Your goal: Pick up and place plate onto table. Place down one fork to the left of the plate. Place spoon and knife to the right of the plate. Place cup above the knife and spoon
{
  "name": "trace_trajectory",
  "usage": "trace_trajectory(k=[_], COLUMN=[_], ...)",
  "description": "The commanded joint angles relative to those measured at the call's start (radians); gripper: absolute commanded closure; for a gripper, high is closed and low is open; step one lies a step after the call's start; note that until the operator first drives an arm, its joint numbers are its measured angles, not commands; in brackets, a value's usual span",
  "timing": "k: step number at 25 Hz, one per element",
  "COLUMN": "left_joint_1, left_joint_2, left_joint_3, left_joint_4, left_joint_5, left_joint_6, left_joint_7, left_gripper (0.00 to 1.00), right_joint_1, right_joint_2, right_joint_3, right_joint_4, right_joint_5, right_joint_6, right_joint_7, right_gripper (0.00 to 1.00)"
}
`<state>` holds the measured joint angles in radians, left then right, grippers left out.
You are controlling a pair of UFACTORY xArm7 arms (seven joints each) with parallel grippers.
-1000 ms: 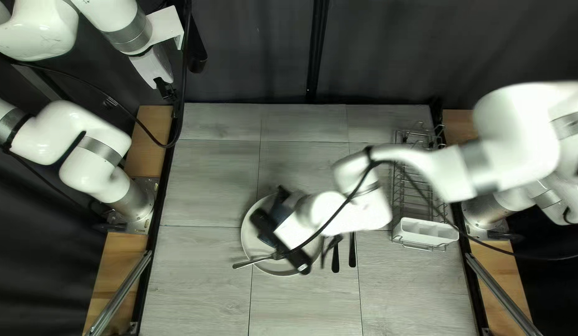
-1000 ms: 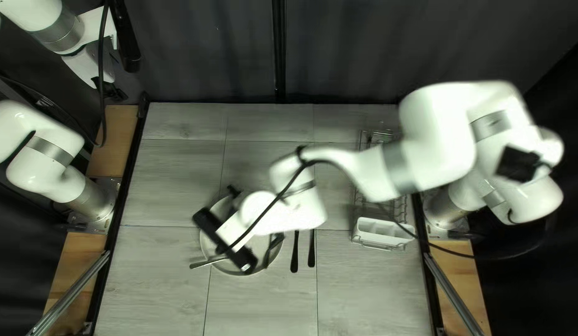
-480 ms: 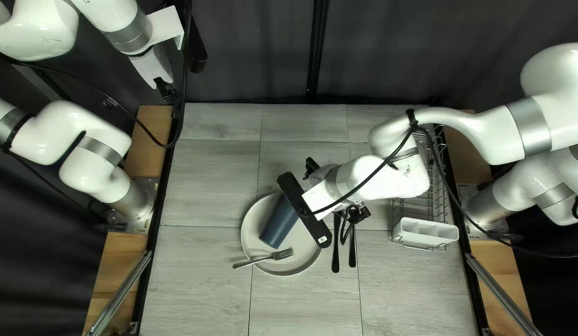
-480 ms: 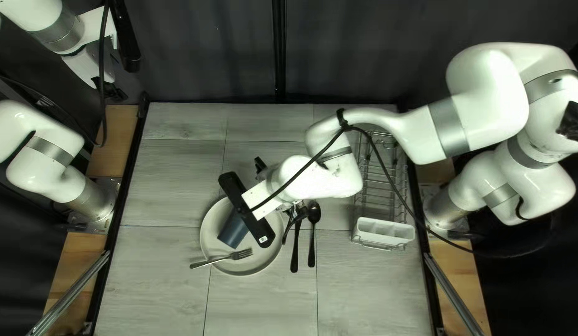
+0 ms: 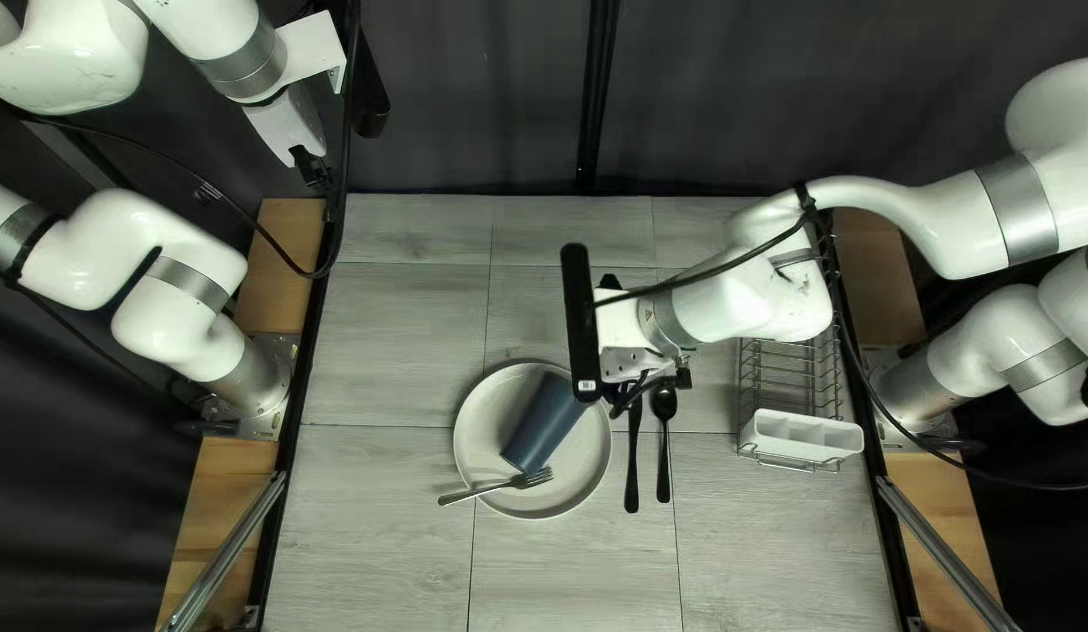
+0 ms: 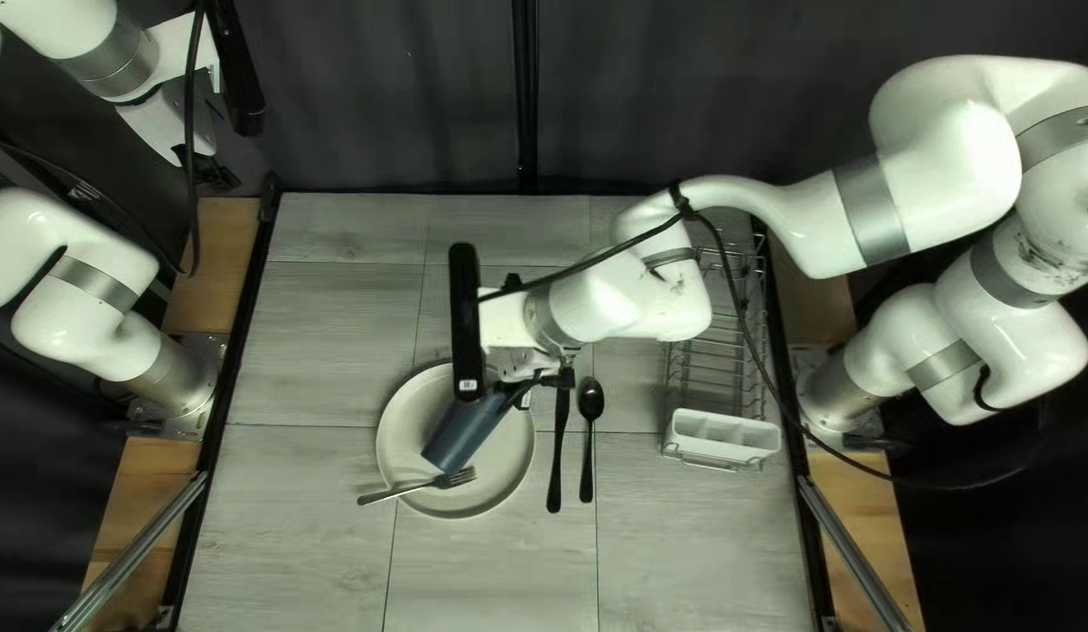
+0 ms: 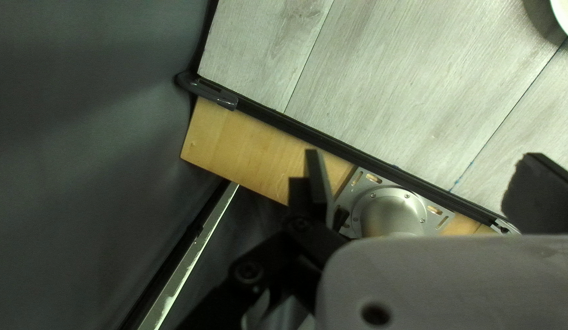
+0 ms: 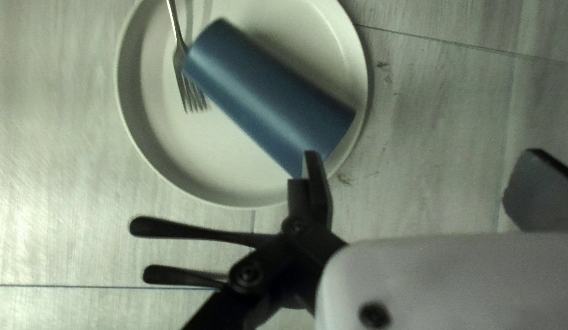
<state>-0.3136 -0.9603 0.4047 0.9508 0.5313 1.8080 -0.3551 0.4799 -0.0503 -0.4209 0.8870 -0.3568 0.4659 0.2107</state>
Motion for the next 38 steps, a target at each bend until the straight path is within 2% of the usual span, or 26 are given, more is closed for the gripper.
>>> trace_trajectory(k=[1, 2, 3, 6, 14, 17, 18, 19, 20, 23, 25, 31, 38], left_joint_1=[0.0, 0.0, 0.0, 0.0, 0.0, 0.0, 0.0, 0.0, 0.0, 0.0, 0.0, 0.0, 0.0], left_joint_2=[0.0, 0.0, 0.0, 0.0, 0.0, 0.0, 0.0, 0.0, 0.0, 0.0, 0.0, 0.0, 0.0], left_joint_3=[0.0, 0.0, 0.0, 0.0, 0.0, 0.0, 0.0, 0.0, 0.0, 0.0, 0.0, 0.0, 0.0], left_joint_4=[0.0, 0.0, 0.0, 0.0, 0.0, 0.0, 0.0, 0.0, 0.0, 0.0, 0.0, 0.0, 0.0], left_joint_5=[0.0, 0.0, 0.0, 0.0, 0.0, 0.0, 0.0, 0.0, 0.0, 0.0, 0.0, 0.0, 0.0], left_joint_6=[0.0, 0.0, 0.0, 0.0, 0.0, 0.0, 0.0, 0.0, 0.0, 0.0, 0.0, 0.0, 0.0], left_joint_7=[0.0, 0.0, 0.0, 0.0, 0.0, 0.0, 0.0, 0.0, 0.0, 0.0, 0.0, 0.0, 0.0], left_gripper=[0.0, 0.0, 0.0, 0.0, 0.0, 0.0, 0.0, 0.0, 0.0, 0.0, 0.0, 0.0, 0.0], right_joint_1=[0.014, 0.018, 0.028, 0.031, 0.029, 0.05, 0.056, 0.054, 0.041, -0.003, -0.025, -0.068, -0.068], right_joint_2=[0.021, 0.022, 0.02, 0.016, 0.006, 0.015, 0.037, 0.045, 0.074, 0.143, 0.175, 0.253, 0.255], right_joint_3=[-0.026, -0.027, -0.03, -0.035, -0.031, -0.044, -0.028, -0.019, 0.01, 0.042, 0.035, 0.027, 0.04], right_joint_4=[-0.025, -0.027, -0.039, -0.072, -0.079, -0.094, -0.095, -0.094, -0.084, -0.057, -0.048, -0.025, -0.06], right_joint_5=[0.389, 0.452, 0.562, 0.746, 0.712, 0.972, 1.157, 1.228, 1.356, 1.555, 1.647, 1.789, 1.903], right_joint_6=[-0.064, -0.064, -0.064, -0.067, -0.059, -0.12, -0.148, -0.154, -0.168, -0.152, -0.127, -0.073, -0.077], right_joint_7=[-0.179, -0.207, -0.241, -0.293, -0.256, -0.453, -0.575, -0.621, -0.7, -0.855, -0.941, -1.062, -1.142], right_gripper=[0.0, 0.0, 0.0, 0.0, 0.0, 0.0, 0.0, 0.0, 0.0, 0.0, 0.0, 0.0, 0.0])
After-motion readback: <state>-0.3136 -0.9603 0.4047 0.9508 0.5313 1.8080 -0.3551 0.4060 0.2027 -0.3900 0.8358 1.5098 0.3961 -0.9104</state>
